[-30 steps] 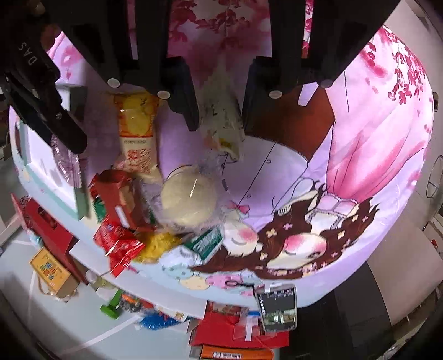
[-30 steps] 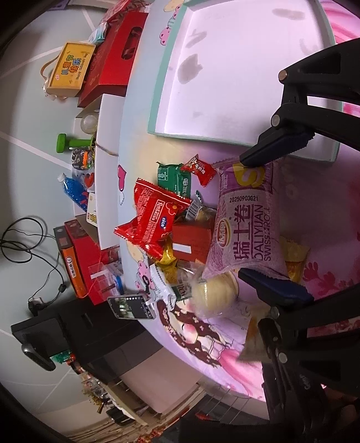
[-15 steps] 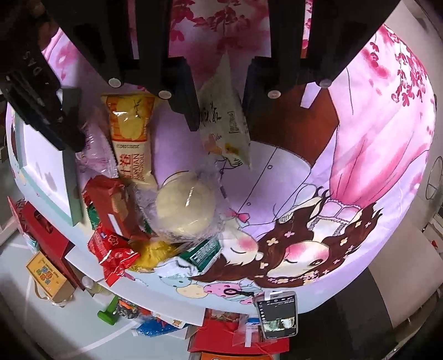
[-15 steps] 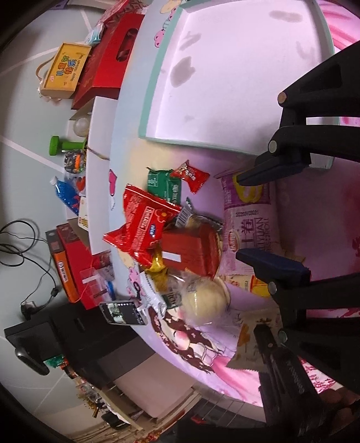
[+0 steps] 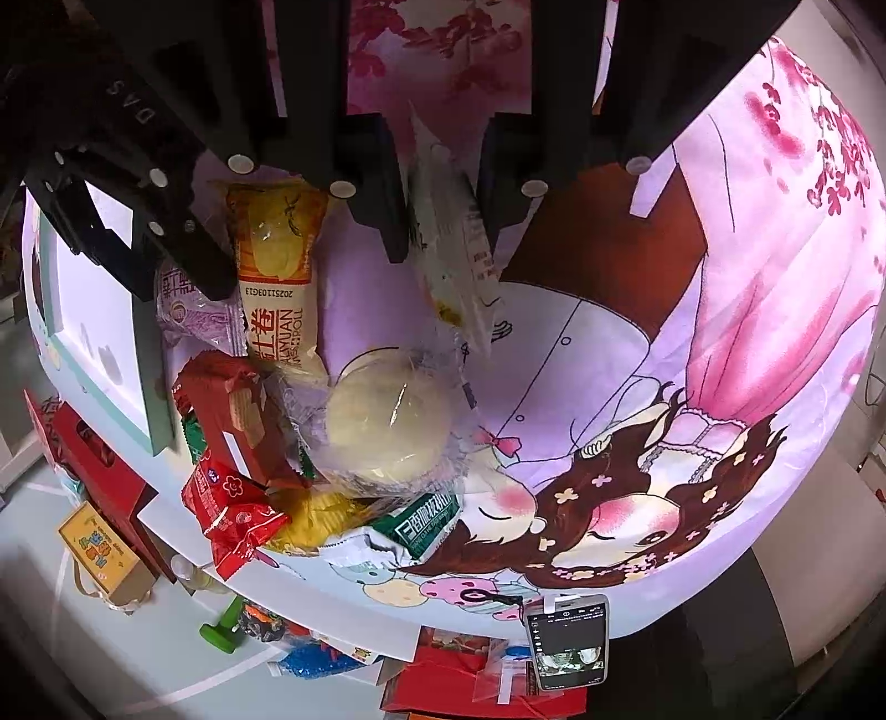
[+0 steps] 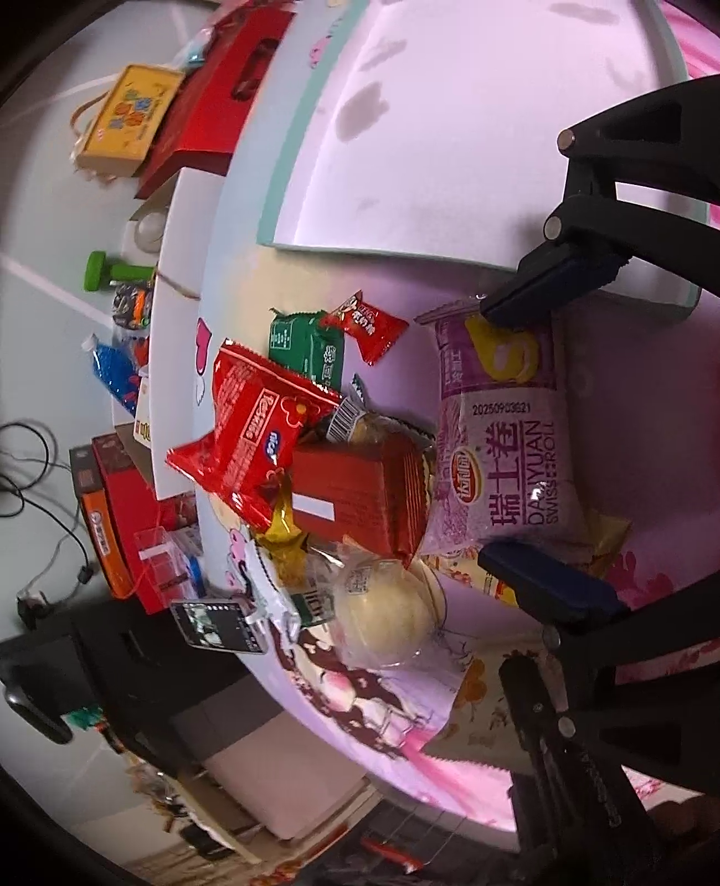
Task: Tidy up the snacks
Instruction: 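Grasp white pastry packet with left gripper while right gripper grasps pink Swiss roll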
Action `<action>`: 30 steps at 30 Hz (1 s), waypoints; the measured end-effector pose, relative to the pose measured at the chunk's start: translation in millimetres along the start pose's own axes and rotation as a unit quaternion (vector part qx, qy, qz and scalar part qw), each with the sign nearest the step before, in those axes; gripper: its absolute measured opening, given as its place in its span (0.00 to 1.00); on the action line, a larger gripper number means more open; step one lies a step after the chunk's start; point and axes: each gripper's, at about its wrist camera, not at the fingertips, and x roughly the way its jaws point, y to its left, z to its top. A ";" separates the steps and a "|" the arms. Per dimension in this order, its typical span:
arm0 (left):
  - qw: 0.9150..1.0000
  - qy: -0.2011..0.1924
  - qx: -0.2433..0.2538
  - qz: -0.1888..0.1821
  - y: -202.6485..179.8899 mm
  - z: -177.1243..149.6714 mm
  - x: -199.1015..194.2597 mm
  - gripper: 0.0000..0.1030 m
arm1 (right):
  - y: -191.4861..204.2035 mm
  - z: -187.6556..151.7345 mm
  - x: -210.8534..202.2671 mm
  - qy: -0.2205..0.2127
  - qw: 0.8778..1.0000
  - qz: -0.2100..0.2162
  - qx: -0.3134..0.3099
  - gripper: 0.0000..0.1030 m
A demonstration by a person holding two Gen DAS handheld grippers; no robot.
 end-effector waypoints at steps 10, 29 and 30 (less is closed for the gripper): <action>1.000 0.009 0.003 0.000 -1.8 -0.2 8.9 0.24 | 8.6 -3.1 5.1 -0.001 0.999 -0.016 -0.029 0.85; 1.000 -0.016 -0.016 -0.018 15.3 -0.7 -13.7 0.19 | 0.8 -2.1 -22.3 -0.011 1.000 0.008 0.011 0.69; 0.999 -0.021 -0.019 -0.021 17.7 -0.6 -16.8 0.19 | 1.3 -1.7 -26.6 -0.016 1.000 0.010 0.010 0.69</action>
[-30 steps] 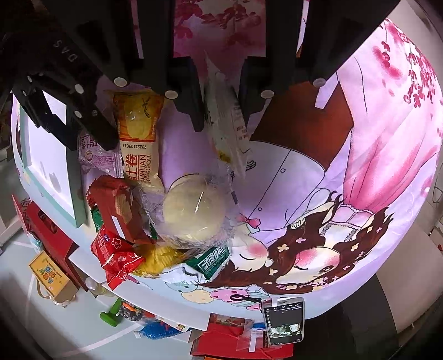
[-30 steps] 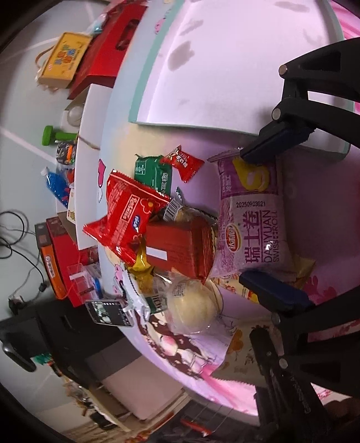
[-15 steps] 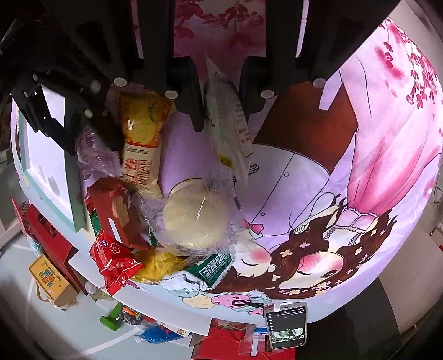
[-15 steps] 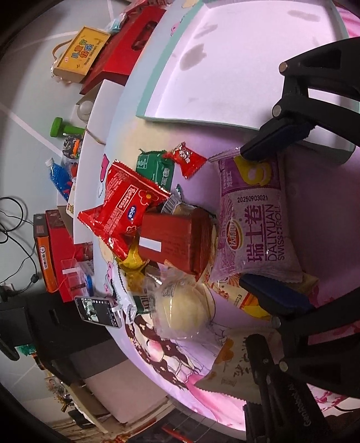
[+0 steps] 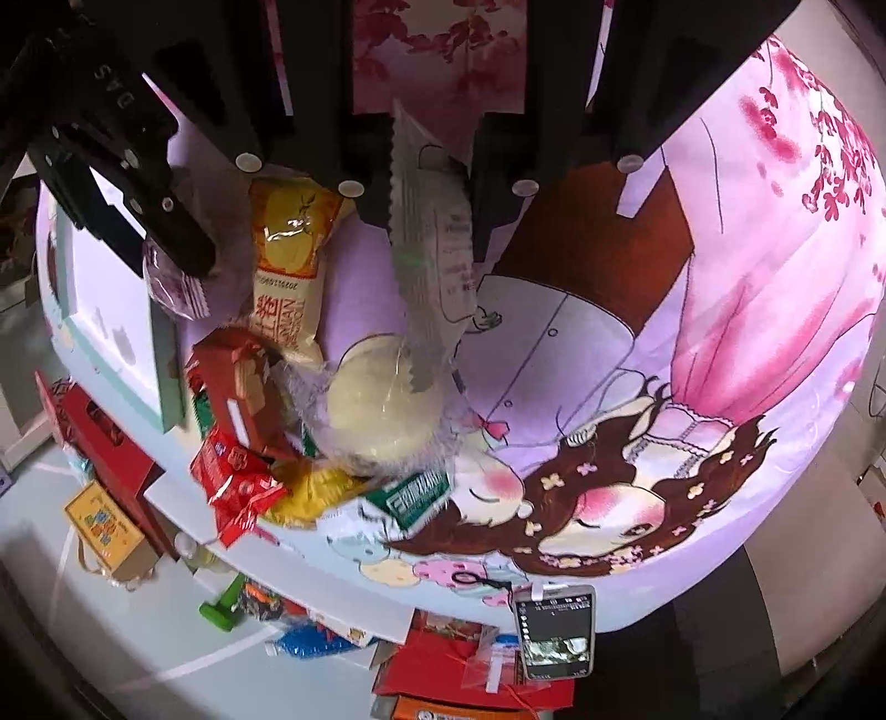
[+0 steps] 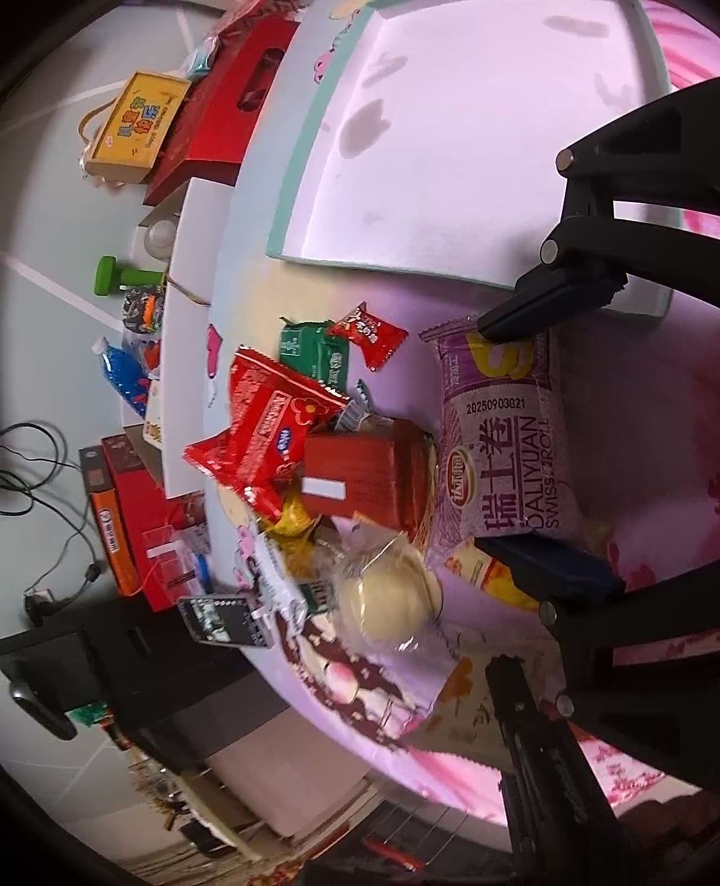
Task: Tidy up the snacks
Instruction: 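Grasp white pastry packet with left gripper while right gripper grasps pink Swiss roll, then carry both packets over the white tray and release them inside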
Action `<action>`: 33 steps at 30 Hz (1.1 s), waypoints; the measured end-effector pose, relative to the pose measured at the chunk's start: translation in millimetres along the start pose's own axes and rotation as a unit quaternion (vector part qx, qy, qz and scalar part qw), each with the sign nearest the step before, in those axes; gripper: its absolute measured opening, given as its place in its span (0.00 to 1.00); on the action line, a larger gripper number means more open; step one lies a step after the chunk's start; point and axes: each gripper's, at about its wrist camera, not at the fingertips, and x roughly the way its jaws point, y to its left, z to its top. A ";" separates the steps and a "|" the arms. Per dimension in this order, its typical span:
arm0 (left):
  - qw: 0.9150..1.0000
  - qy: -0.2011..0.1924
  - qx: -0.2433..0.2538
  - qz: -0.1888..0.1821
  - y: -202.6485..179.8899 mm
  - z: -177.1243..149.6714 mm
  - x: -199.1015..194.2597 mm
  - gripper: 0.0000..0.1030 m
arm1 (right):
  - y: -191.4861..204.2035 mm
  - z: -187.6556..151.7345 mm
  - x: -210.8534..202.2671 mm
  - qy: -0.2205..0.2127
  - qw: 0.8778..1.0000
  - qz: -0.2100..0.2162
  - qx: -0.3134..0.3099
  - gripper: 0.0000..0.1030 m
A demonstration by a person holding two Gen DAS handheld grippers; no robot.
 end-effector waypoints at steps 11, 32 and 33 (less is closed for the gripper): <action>0.999 -0.048 -0.008 -0.003 -0.6 4.5 -34.0 0.19 | 2.7 7.3 -30.7 -0.037 0.999 0.011 -0.001 0.70; 0.990 -0.035 0.122 -0.060 -119.7 9.2 -30.5 0.19 | -128.3 20.2 -60.4 -0.058 0.981 -0.149 0.108 0.71; 0.989 -0.031 0.133 -0.061 -128.8 9.4 -28.1 0.19 | -134.8 20.2 -61.6 -0.058 0.980 -0.153 0.115 0.71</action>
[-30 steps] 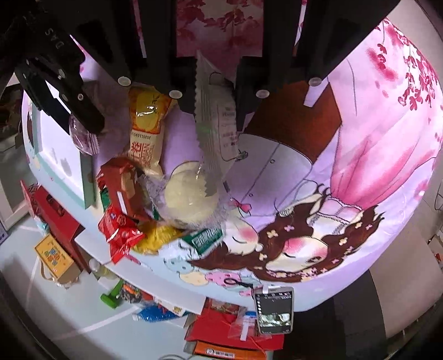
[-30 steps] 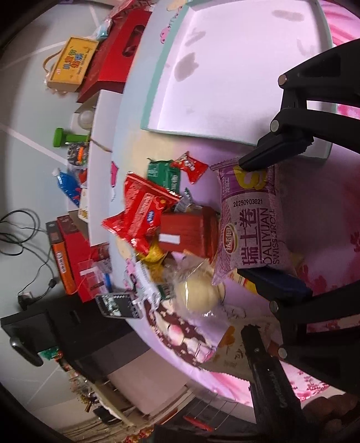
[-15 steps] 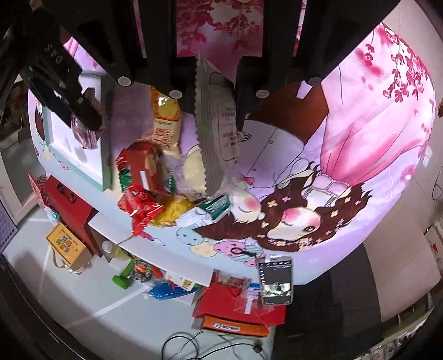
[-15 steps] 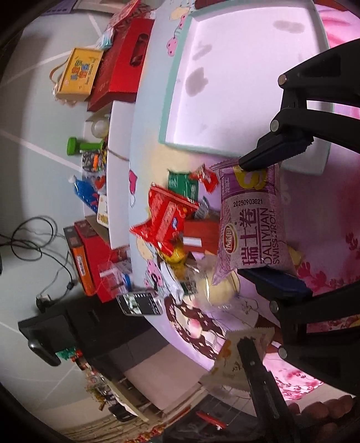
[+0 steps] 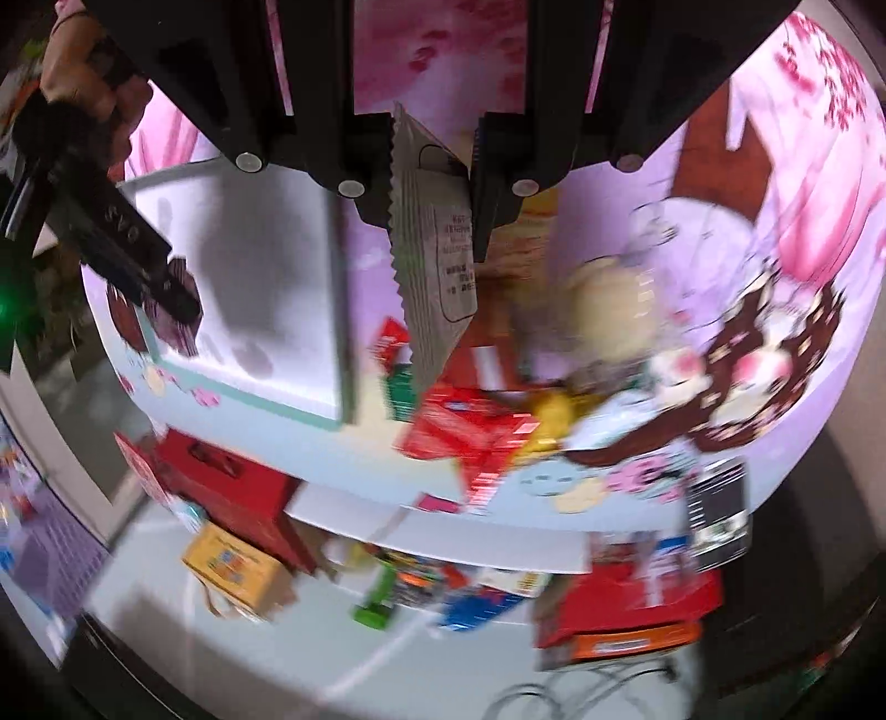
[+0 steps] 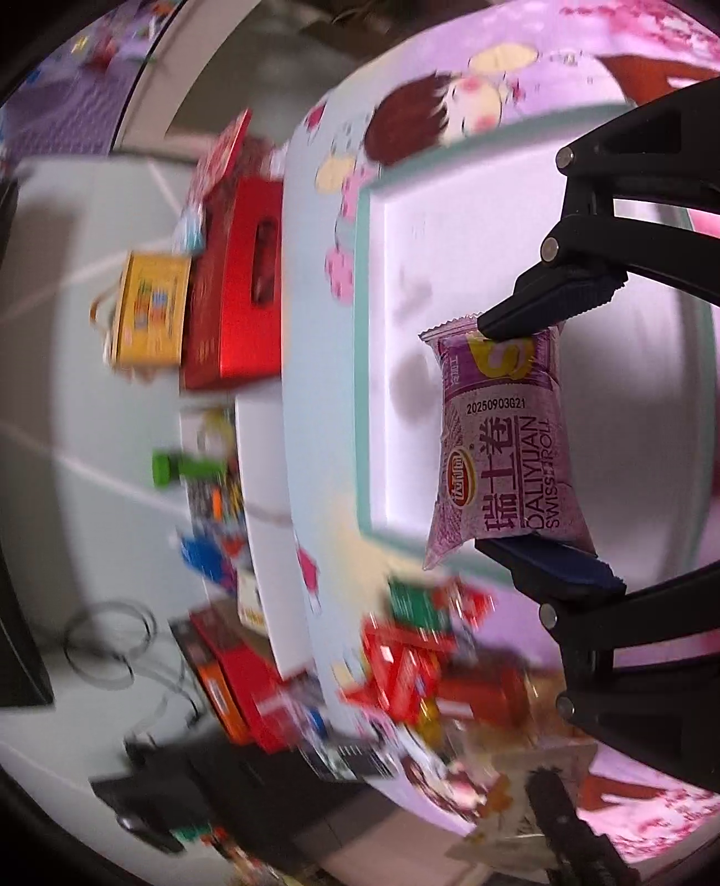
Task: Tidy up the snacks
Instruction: 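Carry both packets over the white tray and release them inside, then open both grippers and withdraw them from the tray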
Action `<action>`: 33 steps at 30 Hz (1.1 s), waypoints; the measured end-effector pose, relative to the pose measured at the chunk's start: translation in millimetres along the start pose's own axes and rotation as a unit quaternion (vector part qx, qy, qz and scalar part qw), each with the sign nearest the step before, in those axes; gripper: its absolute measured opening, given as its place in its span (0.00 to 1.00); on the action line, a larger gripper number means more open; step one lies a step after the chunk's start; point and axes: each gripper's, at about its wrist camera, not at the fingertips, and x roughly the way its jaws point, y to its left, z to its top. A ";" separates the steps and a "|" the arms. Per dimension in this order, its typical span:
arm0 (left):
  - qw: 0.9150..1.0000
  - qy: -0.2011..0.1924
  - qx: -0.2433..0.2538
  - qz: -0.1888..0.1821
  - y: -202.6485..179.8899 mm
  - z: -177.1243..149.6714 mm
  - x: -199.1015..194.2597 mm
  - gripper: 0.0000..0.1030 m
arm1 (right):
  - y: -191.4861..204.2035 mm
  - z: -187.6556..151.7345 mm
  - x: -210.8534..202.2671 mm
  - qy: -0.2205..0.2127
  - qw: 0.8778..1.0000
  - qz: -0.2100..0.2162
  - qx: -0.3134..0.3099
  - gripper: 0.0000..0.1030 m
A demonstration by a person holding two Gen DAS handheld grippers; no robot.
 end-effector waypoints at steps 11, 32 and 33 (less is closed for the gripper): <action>0.993 0.027 0.101 -0.053 -92.2 38.2 57.0 0.19 | -62.3 11.2 29.9 -0.006 0.998 -0.060 0.023 0.71; 0.994 0.026 0.093 -0.053 -131.2 73.3 107.3 0.78 | -93.2 12.4 43.8 0.006 0.994 -0.099 0.050 0.81; 0.994 0.024 0.089 -0.051 -128.5 72.9 105.7 0.79 | -93.0 12.8 42.8 0.006 0.994 -0.098 0.051 0.81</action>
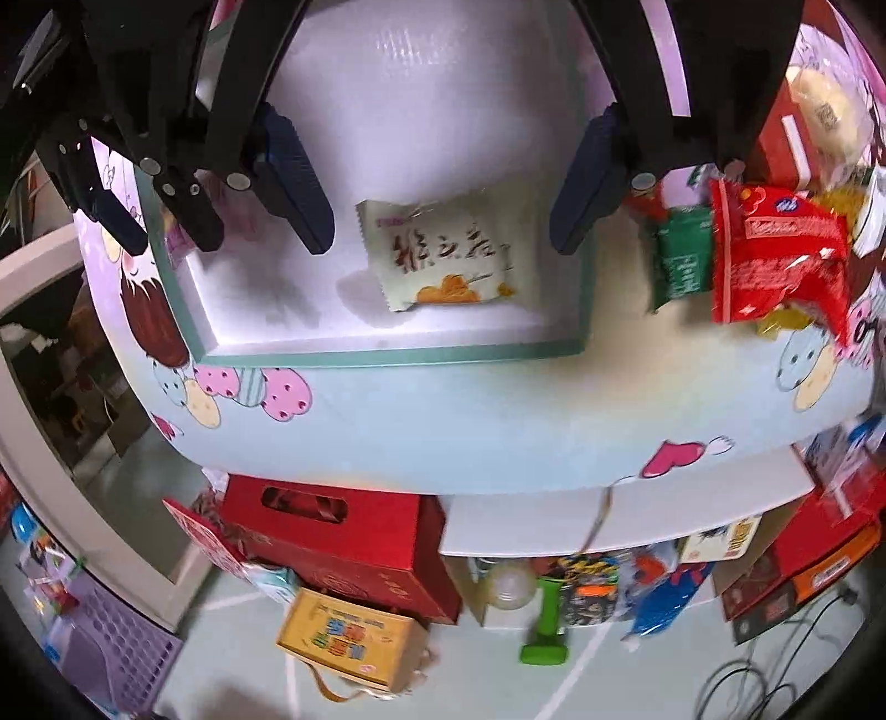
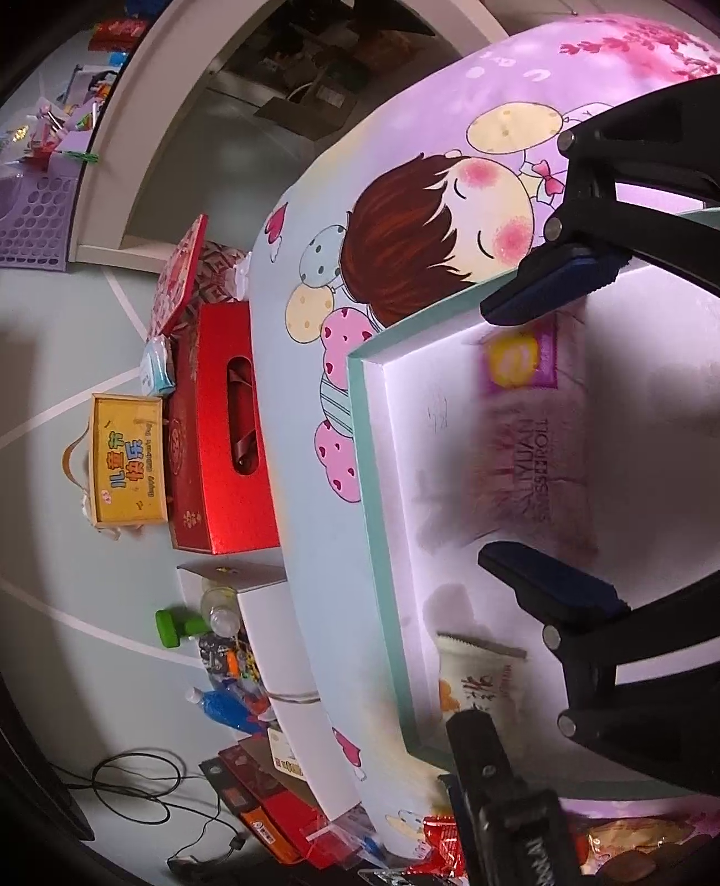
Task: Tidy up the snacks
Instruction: 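Open both grippers and withdraw them from the tray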
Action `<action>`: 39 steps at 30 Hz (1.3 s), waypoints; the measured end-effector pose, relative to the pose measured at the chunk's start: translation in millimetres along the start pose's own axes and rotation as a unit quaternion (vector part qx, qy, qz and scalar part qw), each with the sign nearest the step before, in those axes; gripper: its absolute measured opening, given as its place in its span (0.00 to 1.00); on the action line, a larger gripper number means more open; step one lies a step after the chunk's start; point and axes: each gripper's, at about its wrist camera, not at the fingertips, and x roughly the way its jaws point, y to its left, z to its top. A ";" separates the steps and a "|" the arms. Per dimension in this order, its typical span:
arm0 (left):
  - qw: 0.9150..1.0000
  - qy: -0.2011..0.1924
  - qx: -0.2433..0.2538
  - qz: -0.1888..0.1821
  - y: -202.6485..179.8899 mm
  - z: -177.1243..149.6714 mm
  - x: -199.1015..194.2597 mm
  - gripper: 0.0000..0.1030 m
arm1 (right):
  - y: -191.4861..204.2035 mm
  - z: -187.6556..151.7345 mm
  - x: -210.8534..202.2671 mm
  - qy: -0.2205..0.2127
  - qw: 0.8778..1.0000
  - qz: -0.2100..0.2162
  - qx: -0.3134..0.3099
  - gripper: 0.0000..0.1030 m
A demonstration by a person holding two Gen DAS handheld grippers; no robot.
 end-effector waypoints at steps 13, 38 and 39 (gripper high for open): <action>0.998 -0.053 -0.021 0.031 25.9 -11.2 -28.1 0.93 | 12.5 0.5 -10.9 -0.006 0.999 0.029 -0.015 1.00; 0.987 -0.107 -0.071 0.098 84.7 -83.8 -97.8 0.93 | 59.9 -16.3 -65.1 -0.034 0.994 0.095 -0.035 1.00; 0.987 -0.106 -0.071 0.102 86.0 -87.3 -98.8 0.93 | 62.9 -18.1 -67.1 -0.034 0.994 0.095 -0.038 1.00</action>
